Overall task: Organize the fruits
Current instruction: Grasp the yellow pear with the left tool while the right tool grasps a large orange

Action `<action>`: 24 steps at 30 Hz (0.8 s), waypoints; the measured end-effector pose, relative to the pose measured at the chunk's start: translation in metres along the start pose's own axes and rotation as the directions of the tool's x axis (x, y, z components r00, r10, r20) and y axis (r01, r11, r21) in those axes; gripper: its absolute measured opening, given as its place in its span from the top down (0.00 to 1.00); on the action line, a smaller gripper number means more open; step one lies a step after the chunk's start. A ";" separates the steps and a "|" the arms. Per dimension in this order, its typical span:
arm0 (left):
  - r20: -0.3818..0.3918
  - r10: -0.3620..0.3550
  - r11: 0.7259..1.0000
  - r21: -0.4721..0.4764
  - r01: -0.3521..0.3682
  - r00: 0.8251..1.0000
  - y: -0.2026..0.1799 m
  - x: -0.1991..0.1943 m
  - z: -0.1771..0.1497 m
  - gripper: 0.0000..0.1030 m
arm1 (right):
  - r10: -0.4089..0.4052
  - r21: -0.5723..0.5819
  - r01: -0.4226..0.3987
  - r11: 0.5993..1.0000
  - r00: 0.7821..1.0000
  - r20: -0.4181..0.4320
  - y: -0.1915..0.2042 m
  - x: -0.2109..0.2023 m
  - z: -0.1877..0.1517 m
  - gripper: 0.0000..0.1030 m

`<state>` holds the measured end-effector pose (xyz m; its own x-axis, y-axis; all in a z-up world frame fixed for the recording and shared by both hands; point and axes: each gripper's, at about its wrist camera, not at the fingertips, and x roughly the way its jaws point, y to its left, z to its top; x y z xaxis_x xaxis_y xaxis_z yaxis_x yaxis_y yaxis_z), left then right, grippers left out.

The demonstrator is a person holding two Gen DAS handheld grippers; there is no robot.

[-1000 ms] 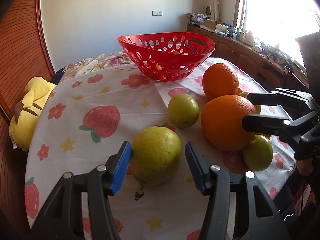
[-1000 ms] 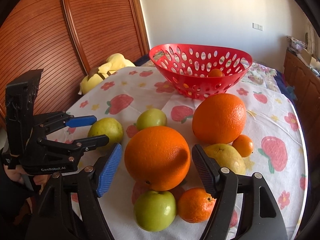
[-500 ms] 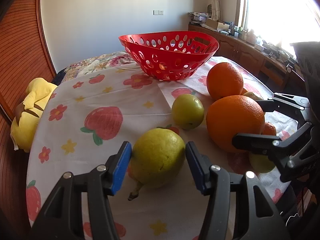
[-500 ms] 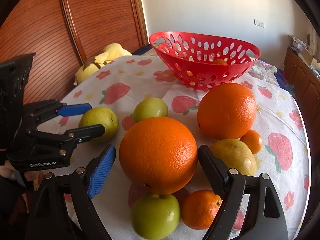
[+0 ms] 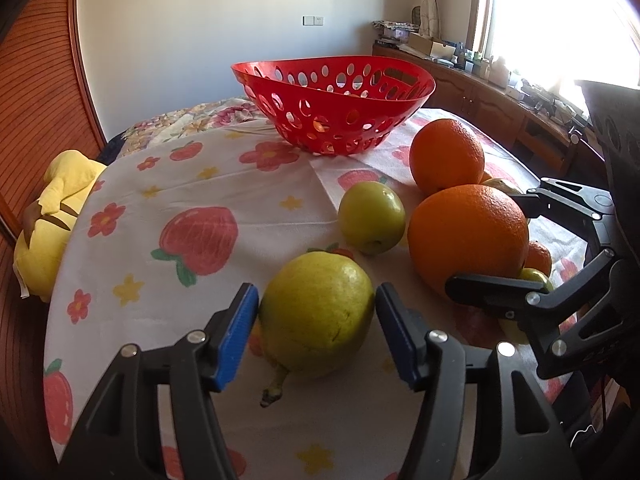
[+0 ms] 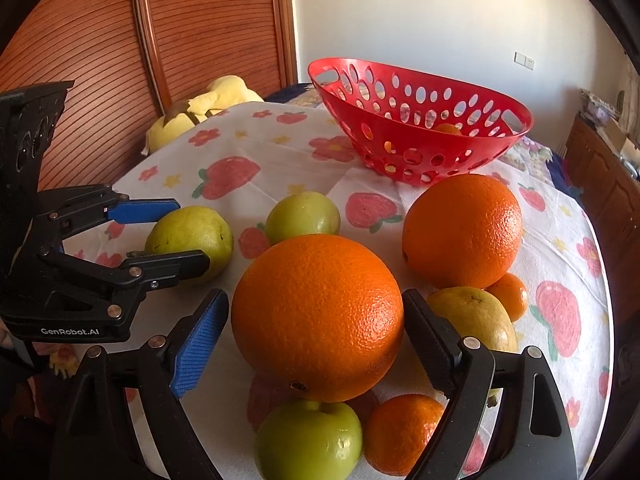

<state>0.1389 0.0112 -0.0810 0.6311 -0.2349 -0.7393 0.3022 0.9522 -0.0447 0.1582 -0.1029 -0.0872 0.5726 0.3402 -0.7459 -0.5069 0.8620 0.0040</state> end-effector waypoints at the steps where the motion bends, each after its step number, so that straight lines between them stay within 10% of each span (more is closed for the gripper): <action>1: -0.004 -0.004 1.000 -0.004 0.004 1.000 0.000 0.001 0.000 0.40 | -0.001 -0.002 0.001 1.000 1.000 -0.001 0.000 0.001 0.000 0.13; 24: -0.029 -0.040 0.999 -0.009 0.040 0.999 0.006 0.009 -0.006 0.41 | -0.045 -0.067 0.044 0.997 0.999 -0.014 0.009 0.007 -0.001 0.17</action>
<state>0.1424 0.0154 -0.0917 0.5973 -0.2672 -0.7562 0.3209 0.9437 -0.0800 0.1575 -0.0930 -0.0929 0.5856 0.2962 -0.7545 -0.5236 0.8488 -0.0731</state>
